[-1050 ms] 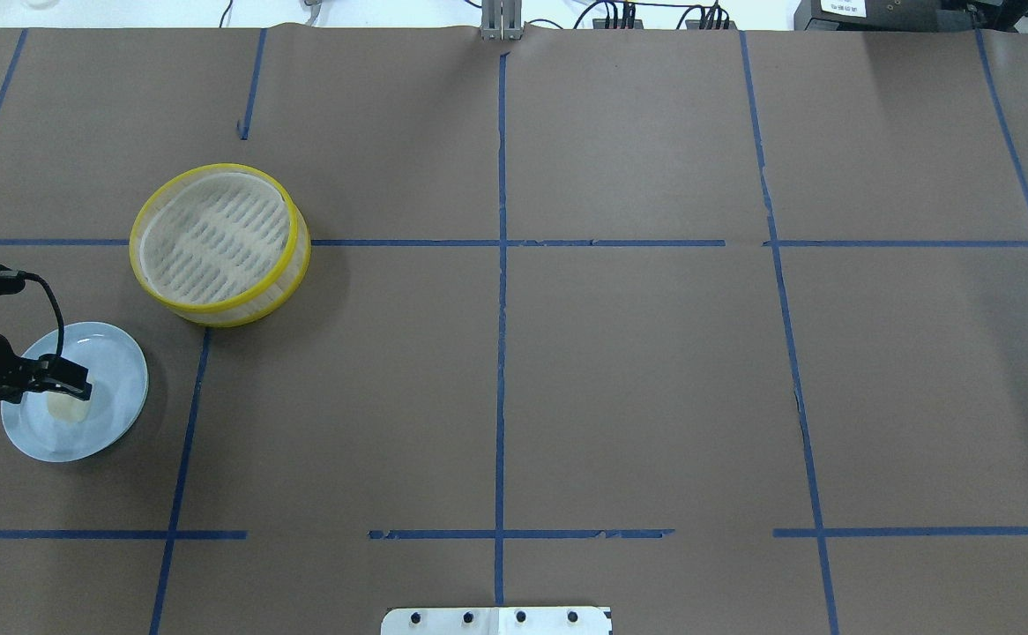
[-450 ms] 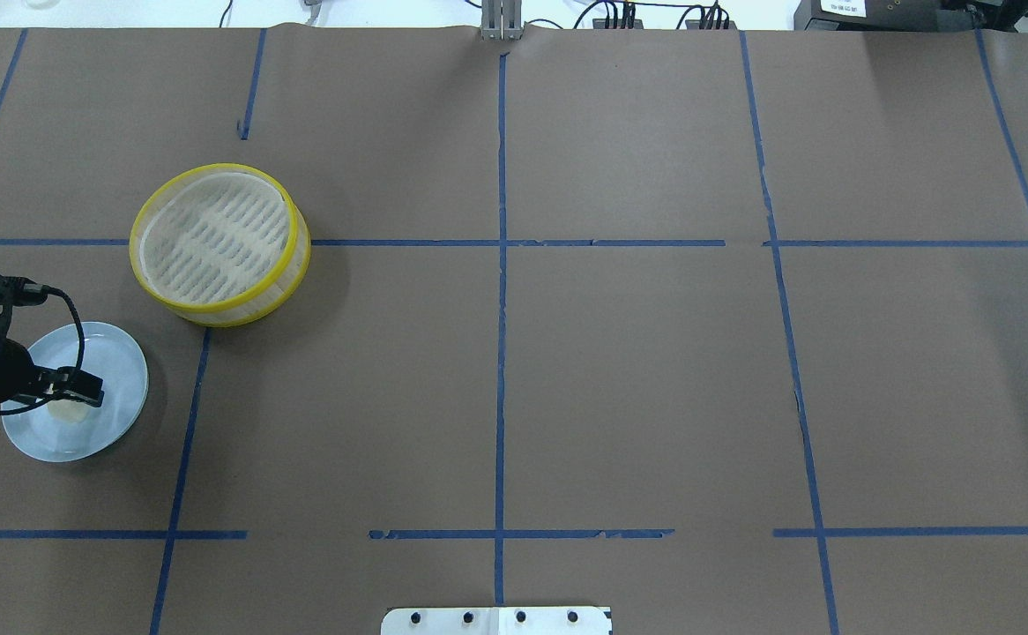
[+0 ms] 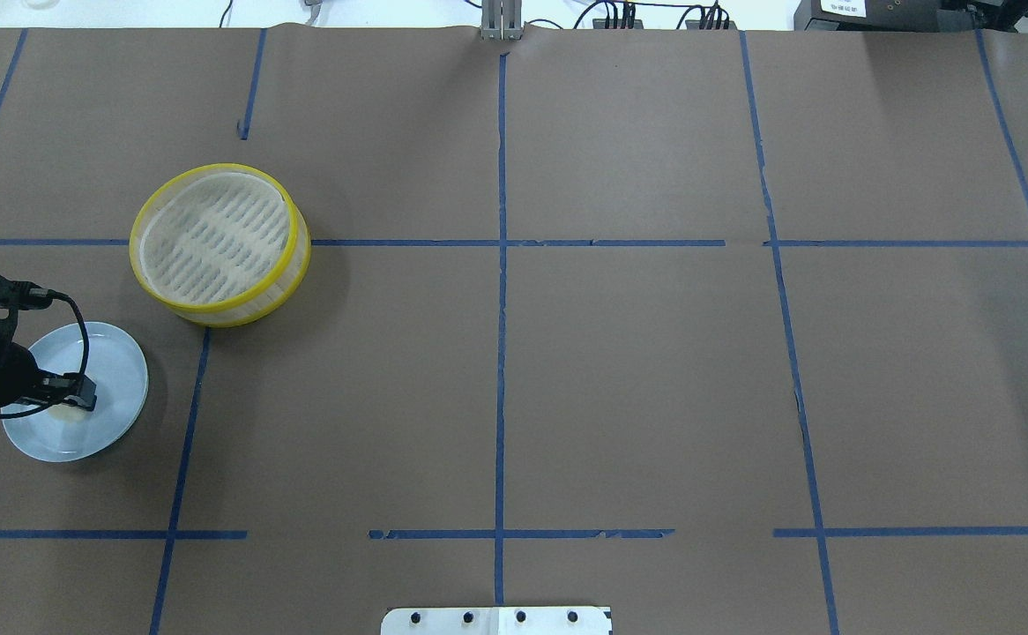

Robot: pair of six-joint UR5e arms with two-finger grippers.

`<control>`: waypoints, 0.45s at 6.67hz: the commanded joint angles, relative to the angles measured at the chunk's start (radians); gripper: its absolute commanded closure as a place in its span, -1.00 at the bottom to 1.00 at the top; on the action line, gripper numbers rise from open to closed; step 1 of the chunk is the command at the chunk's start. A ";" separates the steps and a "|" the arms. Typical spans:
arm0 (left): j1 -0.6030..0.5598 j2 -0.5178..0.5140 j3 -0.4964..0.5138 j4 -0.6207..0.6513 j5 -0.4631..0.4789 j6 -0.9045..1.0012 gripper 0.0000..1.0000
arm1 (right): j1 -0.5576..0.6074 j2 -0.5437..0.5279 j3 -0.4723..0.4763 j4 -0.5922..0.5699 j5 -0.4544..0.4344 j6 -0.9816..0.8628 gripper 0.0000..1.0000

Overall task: Place bun in steamer
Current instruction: 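Close the left gripper on the bun and lift it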

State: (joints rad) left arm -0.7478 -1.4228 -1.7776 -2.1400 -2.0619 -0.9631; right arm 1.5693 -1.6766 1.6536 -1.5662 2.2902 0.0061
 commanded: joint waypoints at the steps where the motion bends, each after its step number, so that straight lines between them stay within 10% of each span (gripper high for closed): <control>1: -0.005 0.001 -0.014 0.000 0.000 -0.002 0.80 | 0.000 0.000 0.000 0.000 0.000 0.000 -1.00; 3: -0.051 -0.004 -0.118 0.015 -0.010 0.000 0.77 | 0.000 0.000 0.000 0.000 0.000 0.000 -1.00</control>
State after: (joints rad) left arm -0.7685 -1.4240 -1.8320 -2.1351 -2.0651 -0.9645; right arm 1.5692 -1.6766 1.6537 -1.5662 2.2902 0.0062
